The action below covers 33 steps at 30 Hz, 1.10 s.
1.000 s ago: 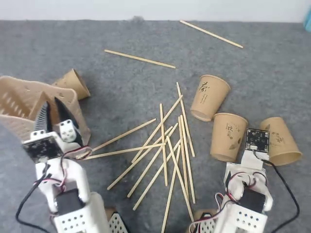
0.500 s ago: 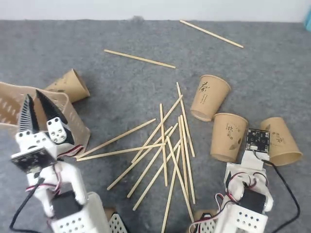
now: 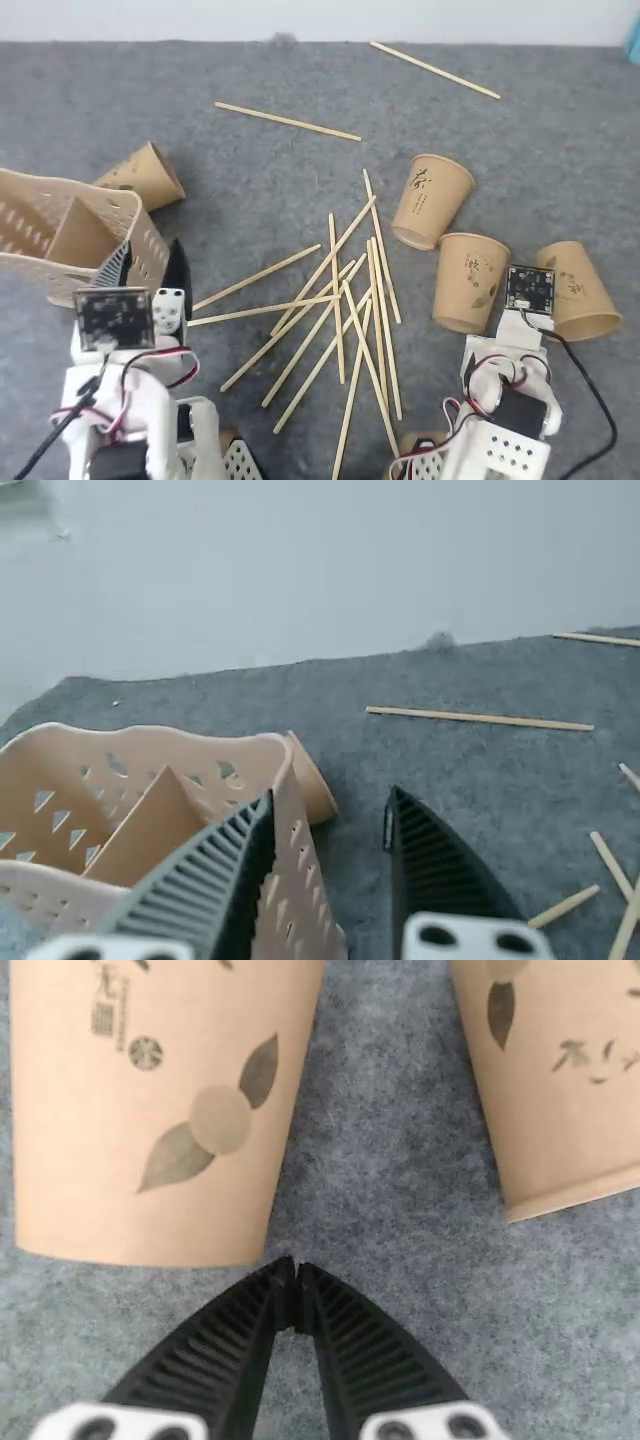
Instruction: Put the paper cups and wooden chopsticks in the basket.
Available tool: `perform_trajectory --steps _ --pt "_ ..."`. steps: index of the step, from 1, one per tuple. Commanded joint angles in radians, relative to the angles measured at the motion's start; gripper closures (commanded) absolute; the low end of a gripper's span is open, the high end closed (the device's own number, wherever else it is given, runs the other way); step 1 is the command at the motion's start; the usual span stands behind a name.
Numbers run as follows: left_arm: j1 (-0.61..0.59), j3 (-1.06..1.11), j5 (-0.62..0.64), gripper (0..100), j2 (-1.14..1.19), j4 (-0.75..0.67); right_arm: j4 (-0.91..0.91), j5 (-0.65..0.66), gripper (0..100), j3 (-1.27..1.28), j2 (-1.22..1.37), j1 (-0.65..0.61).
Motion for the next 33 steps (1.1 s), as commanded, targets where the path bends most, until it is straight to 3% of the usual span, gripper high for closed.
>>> perform_trajectory --steps 1,8,11,23,33 --pt "-0.012 0.050 -0.021 82 0.002 -0.023 -0.012 0.008 99.1 0.018 -0.013 0.015" --pt "-0.147 0.035 -0.014 82 0.003 -0.173 -0.012 0.008 99.1 0.018 -0.013 0.015" --pt "-0.175 -0.035 -0.014 82 0.049 -0.172 -0.012 0.008 99.1 0.018 -0.013 0.015" --pt "-0.172 -0.358 -0.091 82 0.781 -0.060 -0.012 0.008 99.1 0.018 -0.013 0.015" --pt "-0.041 -0.375 -0.143 82 0.982 -0.012 -0.012 0.009 99.1 0.018 -0.013 0.016"
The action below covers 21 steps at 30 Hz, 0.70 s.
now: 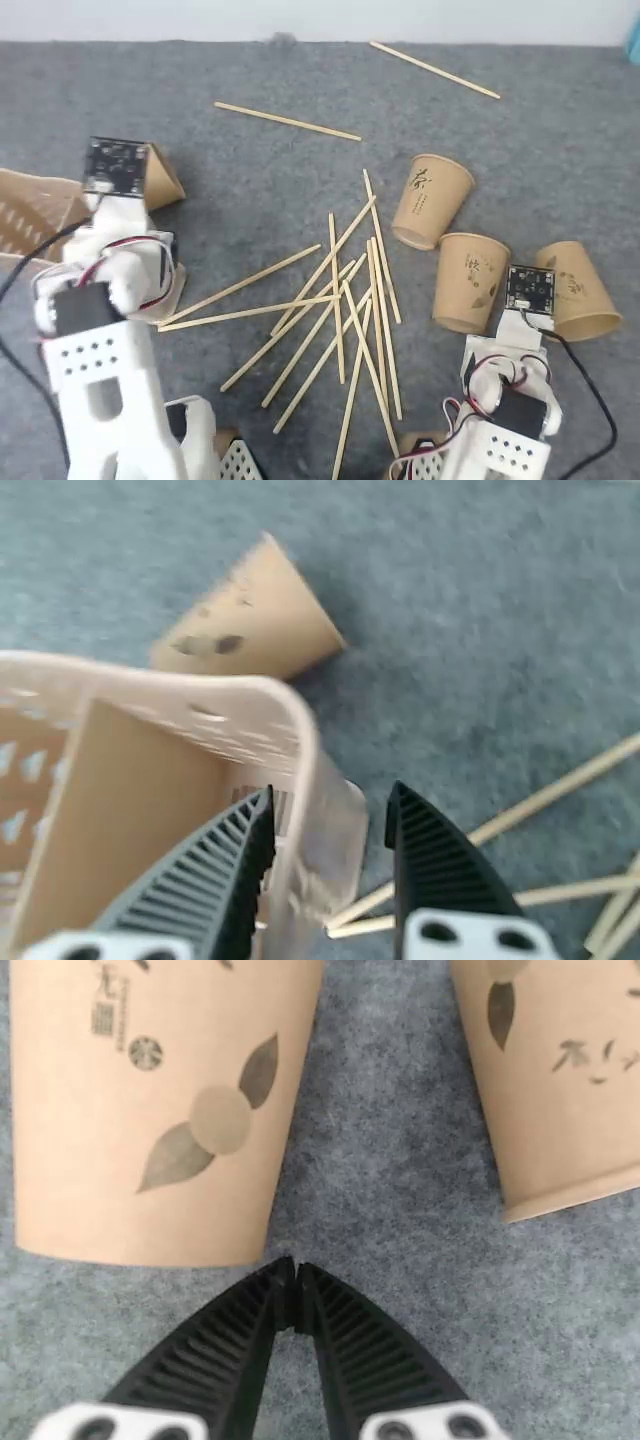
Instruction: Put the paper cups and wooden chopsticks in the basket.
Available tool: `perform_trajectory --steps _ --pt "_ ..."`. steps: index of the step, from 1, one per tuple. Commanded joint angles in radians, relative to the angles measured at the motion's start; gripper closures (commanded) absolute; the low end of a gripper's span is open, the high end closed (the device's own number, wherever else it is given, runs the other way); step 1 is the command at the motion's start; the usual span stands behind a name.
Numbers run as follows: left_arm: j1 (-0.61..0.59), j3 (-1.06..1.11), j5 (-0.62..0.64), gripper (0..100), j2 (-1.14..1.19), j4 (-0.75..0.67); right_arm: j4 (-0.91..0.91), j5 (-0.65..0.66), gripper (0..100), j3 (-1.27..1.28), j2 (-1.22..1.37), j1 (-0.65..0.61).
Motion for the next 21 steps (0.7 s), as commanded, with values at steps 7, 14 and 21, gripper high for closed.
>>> perform_trajectory --steps 7,14,21 --pt "0.058 -0.081 -0.005 99 0.028 -0.080 -0.012 0.009 99.1 0.018 -0.013 0.016" --pt "0.014 -0.110 0.155 99 0.034 -0.302 -0.012 0.011 99.1 0.018 -0.013 0.016" --pt "0.029 -0.116 0.330 99 0.035 -0.511 -0.012 0.011 99.1 0.018 -0.013 0.016"
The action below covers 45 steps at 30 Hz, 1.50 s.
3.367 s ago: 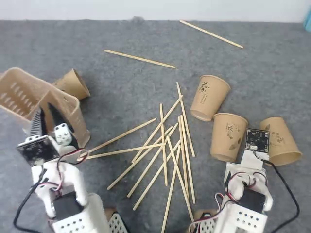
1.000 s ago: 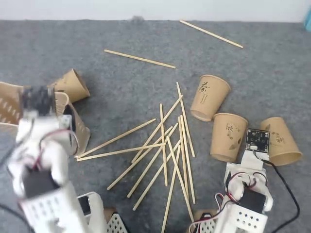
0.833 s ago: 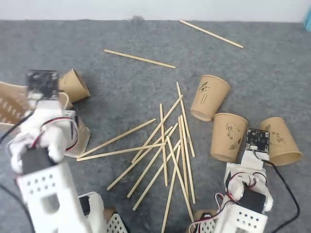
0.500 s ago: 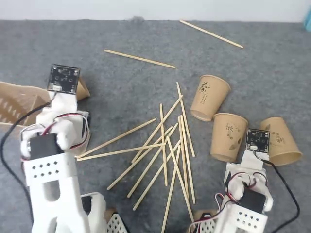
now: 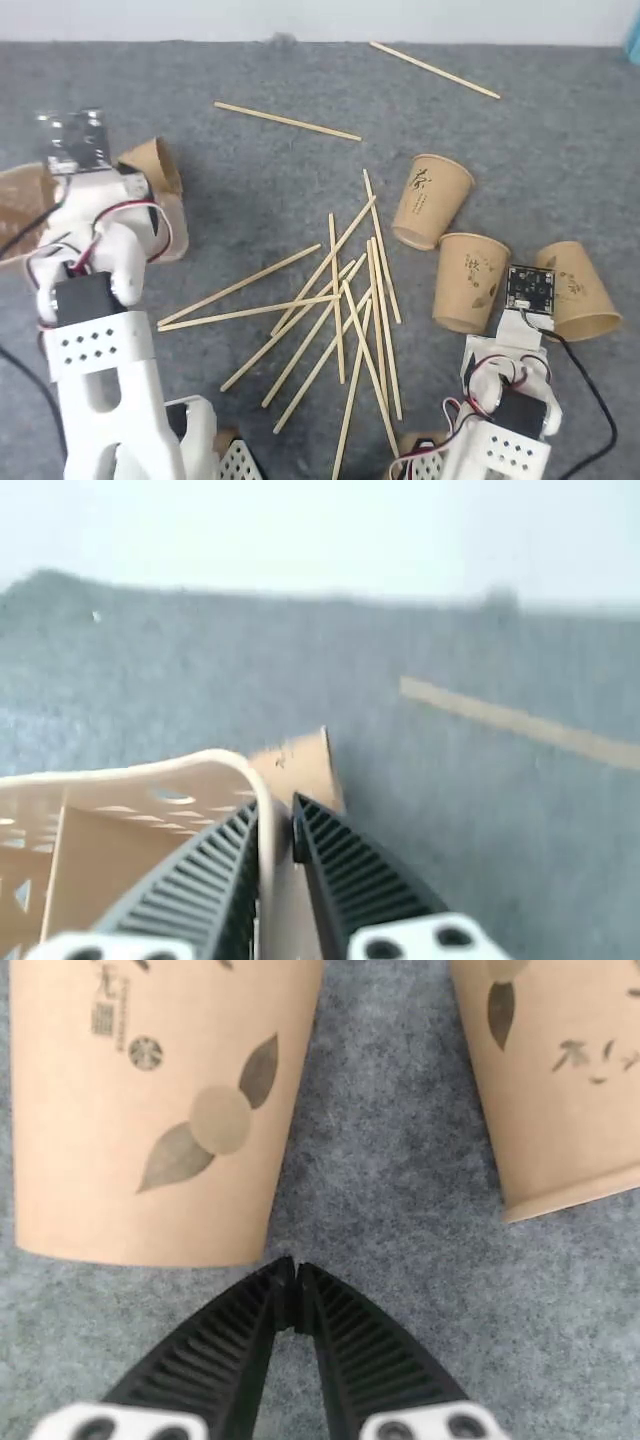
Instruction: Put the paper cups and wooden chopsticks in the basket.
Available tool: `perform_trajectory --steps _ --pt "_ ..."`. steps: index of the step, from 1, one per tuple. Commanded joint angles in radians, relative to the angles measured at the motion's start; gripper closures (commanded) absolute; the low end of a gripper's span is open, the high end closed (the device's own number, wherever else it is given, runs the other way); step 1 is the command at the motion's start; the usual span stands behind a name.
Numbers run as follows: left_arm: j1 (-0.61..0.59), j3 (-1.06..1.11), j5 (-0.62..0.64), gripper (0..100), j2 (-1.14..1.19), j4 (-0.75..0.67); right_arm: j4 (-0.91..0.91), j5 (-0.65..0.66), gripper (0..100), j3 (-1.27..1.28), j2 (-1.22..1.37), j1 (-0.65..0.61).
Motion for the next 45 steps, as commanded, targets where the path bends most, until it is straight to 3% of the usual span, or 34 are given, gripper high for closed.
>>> perform_trajectory --steps 1,8,15,23,27,31,39,45 --pt "0.025 -0.079 0.095 99 0.000 -0.137 -0.012 0.011 99.1 0.018 -0.013 0.016" --pt "0.169 -0.079 0.098 99 0.002 -0.144 -0.012 0.011 99.1 0.018 -0.013 0.016" --pt "0.229 -0.093 0.091 99 0.003 -0.098 -0.012 0.011 99.1 0.018 -0.013 0.016" --pt "0.282 -0.351 0.167 99 0.000 -0.044 -0.012 0.011 99.1 0.018 -0.013 0.016" --pt "0.387 -0.486 0.193 99 0.003 -0.006 -0.012 0.011 99.1 0.018 -0.013 0.016" --pt "0.485 -0.486 0.186 99 0.035 -0.009 -0.012 0.011 99.1 0.018 -0.013 0.016" --pt "0.462 -0.556 -0.052 99 0.476 0.028 -0.012 0.012 99.1 0.018 -0.013 0.016" --pt "0.493 -0.806 -0.167 99 0.701 0.316 -0.012 0.012 99.1 0.018 -0.013 0.016"
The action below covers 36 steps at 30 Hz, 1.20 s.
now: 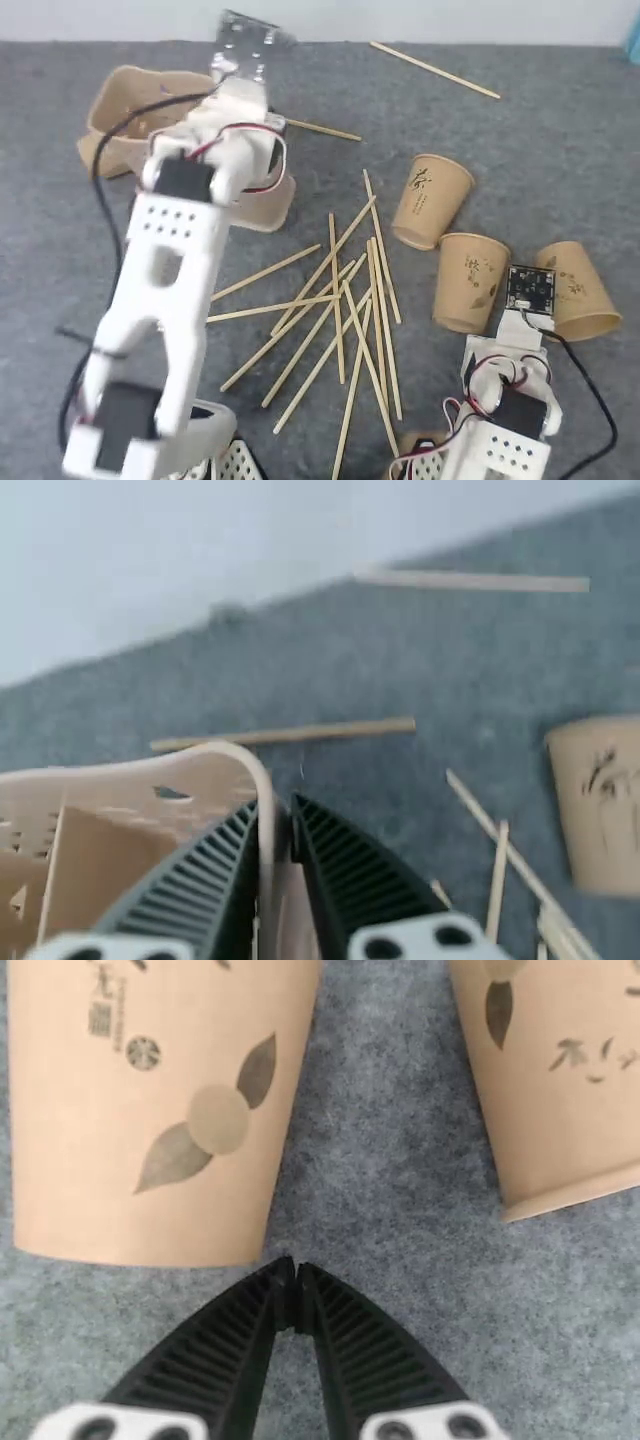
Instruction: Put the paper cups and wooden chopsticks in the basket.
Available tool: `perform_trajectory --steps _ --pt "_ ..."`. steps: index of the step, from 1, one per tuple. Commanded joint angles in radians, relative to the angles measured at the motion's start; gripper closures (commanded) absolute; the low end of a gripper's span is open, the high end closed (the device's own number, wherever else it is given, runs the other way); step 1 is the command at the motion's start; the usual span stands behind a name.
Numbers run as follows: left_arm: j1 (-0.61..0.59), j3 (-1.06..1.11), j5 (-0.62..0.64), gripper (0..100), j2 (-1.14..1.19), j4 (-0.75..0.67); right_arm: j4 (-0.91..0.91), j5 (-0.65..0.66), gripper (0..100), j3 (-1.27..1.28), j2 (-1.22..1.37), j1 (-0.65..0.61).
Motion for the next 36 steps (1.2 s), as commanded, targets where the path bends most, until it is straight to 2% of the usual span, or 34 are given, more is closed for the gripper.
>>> perform_trajectory --steps 1,4,10,13,16,19,23,26,29,30,33,36 --pt "0.044 -0.234 -0.114 99 0.100 0.207 -0.012 0.012 99.1 0.018 -0.013 0.013" --pt "0.078 -0.278 -0.104 99 0.117 0.267 -0.012 0.012 99.1 0.018 -0.013 0.013" --pt "0.130 -0.305 0.084 99 0.127 0.299 -0.012 0.012 99.1 0.018 -0.013 0.013" --pt "0.166 -0.298 0.094 99 0.129 0.324 -0.012 0.012 99.1 0.018 -0.013 0.013" --pt "0.150 -0.311 0.098 98 0.118 0.322 -0.012 0.012 99.1 0.018 -0.013 0.013" --pt "0.126 -0.375 0.098 90 0.115 0.374 -0.012 0.012 99.1 0.018 -0.013 0.013" --pt "0.074 -0.506 0.094 76 0.115 0.494 -0.012 0.012 99.1 0.018 -0.013 0.013" --pt "0.017 -0.650 0.086 77 0.115 0.592 -0.012 0.012 99.1 0.018 -0.013 0.013" --pt "-0.046 -0.831 -0.017 78 0.115 0.770 -0.012 0.012 99.1 0.018 -0.013 0.013" --pt "-0.074 -0.863 -0.046 80 0.110 0.773 -0.012 0.012 99.1 0.018 -0.013 0.013" --pt "-0.224 -0.839 -0.100 83 0.017 0.770 -0.012 0.012 99.1 0.018 -0.013 0.013" --pt "-0.308 -0.687 -0.215 83 -0.137 0.770 -0.012 0.012 99.1 0.018 -0.013 0.013"
